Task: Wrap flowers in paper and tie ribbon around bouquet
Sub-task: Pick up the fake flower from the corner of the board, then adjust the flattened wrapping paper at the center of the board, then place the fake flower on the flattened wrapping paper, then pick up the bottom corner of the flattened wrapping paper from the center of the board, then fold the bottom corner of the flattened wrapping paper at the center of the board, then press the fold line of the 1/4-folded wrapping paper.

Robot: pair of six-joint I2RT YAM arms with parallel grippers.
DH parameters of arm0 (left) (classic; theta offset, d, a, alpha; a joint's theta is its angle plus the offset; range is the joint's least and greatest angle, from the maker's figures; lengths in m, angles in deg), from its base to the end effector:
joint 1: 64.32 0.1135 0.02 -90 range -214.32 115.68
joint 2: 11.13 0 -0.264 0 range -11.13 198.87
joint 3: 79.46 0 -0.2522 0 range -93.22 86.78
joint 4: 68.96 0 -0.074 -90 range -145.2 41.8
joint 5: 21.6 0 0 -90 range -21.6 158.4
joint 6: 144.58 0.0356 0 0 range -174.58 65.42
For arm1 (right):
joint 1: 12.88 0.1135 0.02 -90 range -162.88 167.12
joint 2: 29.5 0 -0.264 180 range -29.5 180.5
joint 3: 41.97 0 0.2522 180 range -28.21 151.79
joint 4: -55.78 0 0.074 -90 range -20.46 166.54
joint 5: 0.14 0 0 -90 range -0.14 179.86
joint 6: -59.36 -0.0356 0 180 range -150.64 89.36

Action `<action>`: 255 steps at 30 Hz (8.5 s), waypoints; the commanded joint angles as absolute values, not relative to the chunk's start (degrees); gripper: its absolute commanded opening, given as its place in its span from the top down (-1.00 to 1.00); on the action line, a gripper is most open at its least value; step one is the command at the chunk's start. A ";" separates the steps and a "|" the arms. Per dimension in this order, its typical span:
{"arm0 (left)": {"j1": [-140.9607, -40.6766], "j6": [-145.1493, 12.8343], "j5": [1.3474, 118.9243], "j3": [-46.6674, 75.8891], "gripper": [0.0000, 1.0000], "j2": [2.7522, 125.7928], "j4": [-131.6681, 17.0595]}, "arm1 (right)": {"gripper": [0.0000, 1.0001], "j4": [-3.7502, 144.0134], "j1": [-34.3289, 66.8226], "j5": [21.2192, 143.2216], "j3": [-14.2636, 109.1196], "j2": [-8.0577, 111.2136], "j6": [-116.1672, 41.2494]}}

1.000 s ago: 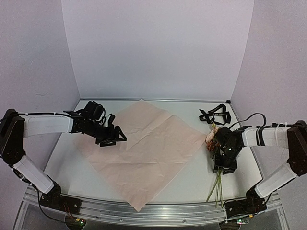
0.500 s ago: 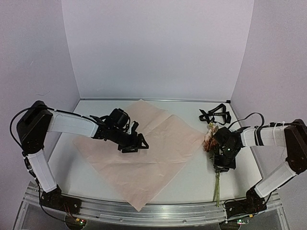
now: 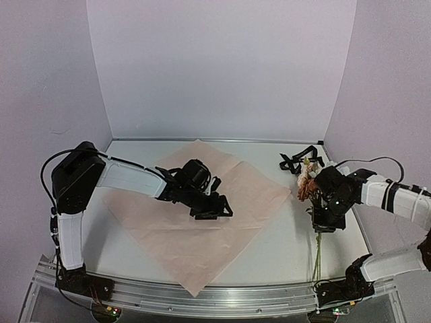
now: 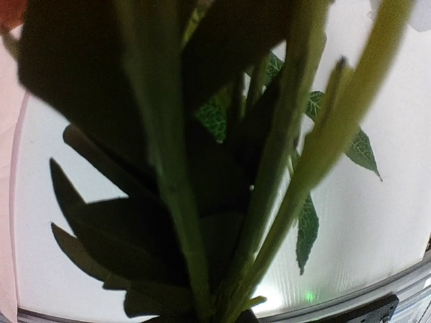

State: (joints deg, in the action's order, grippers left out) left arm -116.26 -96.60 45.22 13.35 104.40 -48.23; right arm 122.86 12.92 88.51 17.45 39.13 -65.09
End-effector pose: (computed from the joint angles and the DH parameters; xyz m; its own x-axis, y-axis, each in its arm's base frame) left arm 0.2514 -0.3438 0.1514 -0.9369 0.1985 -0.2876 0.3441 0.6684 -0.6595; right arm 0.1785 0.0872 0.2125 -0.9702 0.1591 -0.1825 0.1318 0.9794 0.1529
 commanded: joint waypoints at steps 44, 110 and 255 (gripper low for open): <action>-104.49 -96.86 53.33 28.08 -0.48 73.88 -37.79 | 1.00 114.07 22.78 74.71 67.31 75.20 -70.70; -88.76 -96.47 46.07 45.58 -0.46 71.36 -46.35 | -0.49 114.75 38.38 69.15 60.96 77.10 -43.78; -103.61 -94.73 44.30 42.26 0.15 73.80 -42.70 | -0.10 107.71 38.63 93.94 92.91 104.22 -15.51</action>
State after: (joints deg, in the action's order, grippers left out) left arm -103.04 -94.05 44.71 42.92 73.37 -39.44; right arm 106.85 38.87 94.42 94.79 112.39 -11.04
